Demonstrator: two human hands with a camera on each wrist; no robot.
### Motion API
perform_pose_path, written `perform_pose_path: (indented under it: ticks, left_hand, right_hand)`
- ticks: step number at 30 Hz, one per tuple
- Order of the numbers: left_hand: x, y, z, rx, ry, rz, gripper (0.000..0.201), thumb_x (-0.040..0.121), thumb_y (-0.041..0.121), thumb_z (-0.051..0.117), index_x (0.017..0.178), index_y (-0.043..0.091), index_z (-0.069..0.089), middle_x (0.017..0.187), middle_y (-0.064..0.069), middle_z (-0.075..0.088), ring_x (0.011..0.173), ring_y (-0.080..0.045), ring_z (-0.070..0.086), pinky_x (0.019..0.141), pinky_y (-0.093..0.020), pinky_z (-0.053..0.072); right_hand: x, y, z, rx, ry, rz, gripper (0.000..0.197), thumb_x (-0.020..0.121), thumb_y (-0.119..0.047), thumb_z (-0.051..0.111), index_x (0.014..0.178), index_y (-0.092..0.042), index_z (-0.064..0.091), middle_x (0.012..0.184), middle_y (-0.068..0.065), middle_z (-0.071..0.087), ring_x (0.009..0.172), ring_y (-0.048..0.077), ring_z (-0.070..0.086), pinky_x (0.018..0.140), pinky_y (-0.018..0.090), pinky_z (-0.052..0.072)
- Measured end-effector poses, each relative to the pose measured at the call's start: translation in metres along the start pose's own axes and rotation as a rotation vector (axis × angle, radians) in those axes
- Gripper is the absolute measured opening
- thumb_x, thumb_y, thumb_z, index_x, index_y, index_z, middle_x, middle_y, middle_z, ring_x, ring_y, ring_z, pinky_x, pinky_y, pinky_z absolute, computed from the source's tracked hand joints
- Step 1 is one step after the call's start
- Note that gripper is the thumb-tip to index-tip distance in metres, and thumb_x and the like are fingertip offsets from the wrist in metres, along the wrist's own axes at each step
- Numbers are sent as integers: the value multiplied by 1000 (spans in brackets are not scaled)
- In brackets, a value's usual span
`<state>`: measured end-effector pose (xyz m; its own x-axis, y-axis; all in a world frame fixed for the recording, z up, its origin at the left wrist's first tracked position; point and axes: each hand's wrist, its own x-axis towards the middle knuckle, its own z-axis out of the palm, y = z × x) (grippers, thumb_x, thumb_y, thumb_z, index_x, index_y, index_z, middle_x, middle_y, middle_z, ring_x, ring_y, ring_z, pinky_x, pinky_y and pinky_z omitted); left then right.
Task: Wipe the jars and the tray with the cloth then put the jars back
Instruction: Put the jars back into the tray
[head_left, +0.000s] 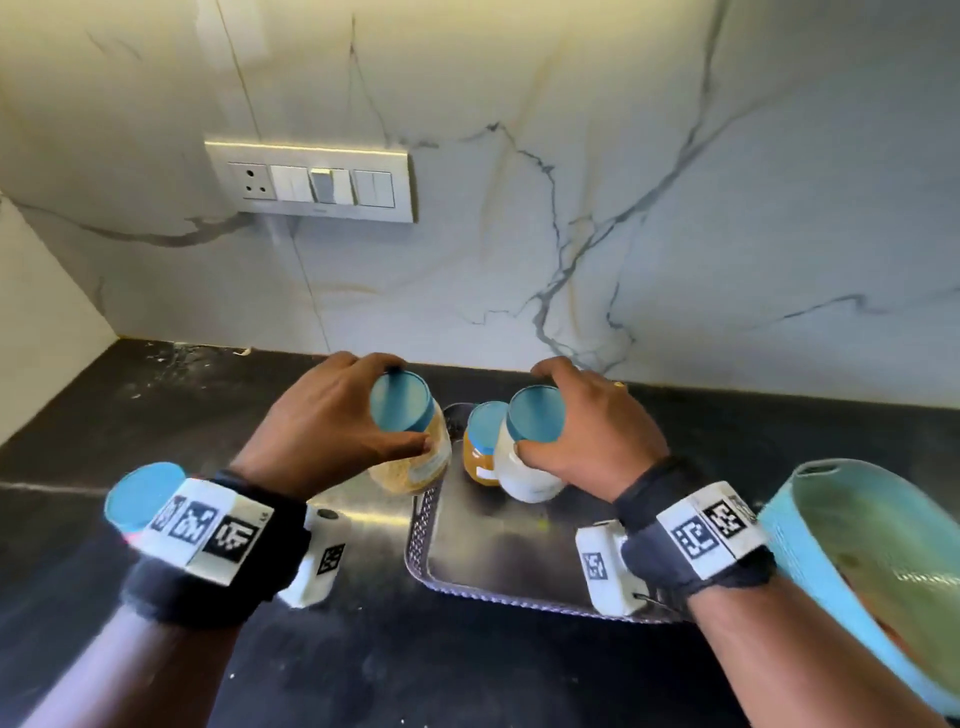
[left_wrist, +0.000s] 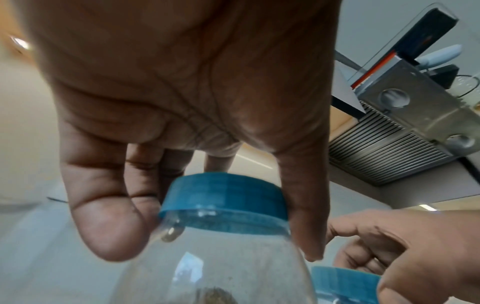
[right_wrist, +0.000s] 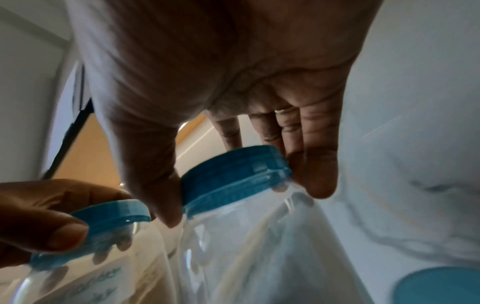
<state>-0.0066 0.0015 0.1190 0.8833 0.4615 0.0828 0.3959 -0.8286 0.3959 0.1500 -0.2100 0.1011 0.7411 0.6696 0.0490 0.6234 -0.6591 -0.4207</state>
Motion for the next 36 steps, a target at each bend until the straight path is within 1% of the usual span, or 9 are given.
perform_pose_path:
  ticks: [2,6,10,13,17,21,26,29,36]
  left_hand:
    - [11,22,19,-2,-45,57,88,60,70,73,137,30,56,123,1,62,113,-19,57,93,-30,43]
    - [22,56,63,49,-169,127,79,69,54,81,138,30,51,120,1,56,109,-21,58,90,-30,46]
    - [25,76,107,98,-243,173,78,71,54,78,138,28,49,127,-2,56,114,-24,55,95,-30,44]
    - [27,85,129,135,-277,168,80,73,55,76,141,28,46,125,-3,55,112,-25,55,95,-32,45]
    - [32,90,147,172,-295,134,81,72,54,77,141,27,45,122,-5,54,110,-30,57,95,-37,48]
    - [38,89,160,227,-319,117,81,72,53,77,141,25,45,123,-7,54,111,-32,57,95,-40,50]
    - [40,91,170,269,-341,127,83,74,49,80,144,25,42,127,-8,52,113,-32,56,94,-42,52]
    - [38,92,174,268,-335,126,86,73,49,82,145,24,41,126,-9,53,110,-32,57,93,-41,51]
    - [33,97,174,292,-335,121,87,73,47,84,143,21,39,125,-11,53,111,-35,59,93,-45,53]
  right_hand:
    - [-8,31,-6,-22,10,75,73,66,-47,80,130,-32,48,125,-1,63,112,25,62,90,34,51]
    - [-15,76,-8,-77,-11,189,74,68,-49,79,132,-35,44,126,0,59,111,26,61,88,38,54]
    - [-10,108,0,-107,-38,266,74,71,-43,77,136,-34,41,127,3,56,111,29,60,86,38,54]
    - [-2,124,11,-118,-65,287,75,72,-40,76,138,-34,39,128,6,54,114,32,58,86,39,54]
    - [10,138,25,-99,-92,298,78,72,-39,76,139,-33,38,128,8,53,118,36,56,91,42,54]
    - [20,147,37,-70,-124,288,78,72,-40,77,140,-34,38,129,8,54,120,36,55,95,44,53]
    - [27,154,41,-35,-123,274,73,75,-50,79,137,-30,46,127,8,55,118,35,57,95,43,52]
    - [28,155,40,-40,-124,280,75,72,-55,80,135,-28,49,126,9,53,117,36,56,95,44,52]
    - [26,151,36,-63,-145,280,79,72,-60,79,135,-25,48,127,11,51,118,36,56,96,44,52]
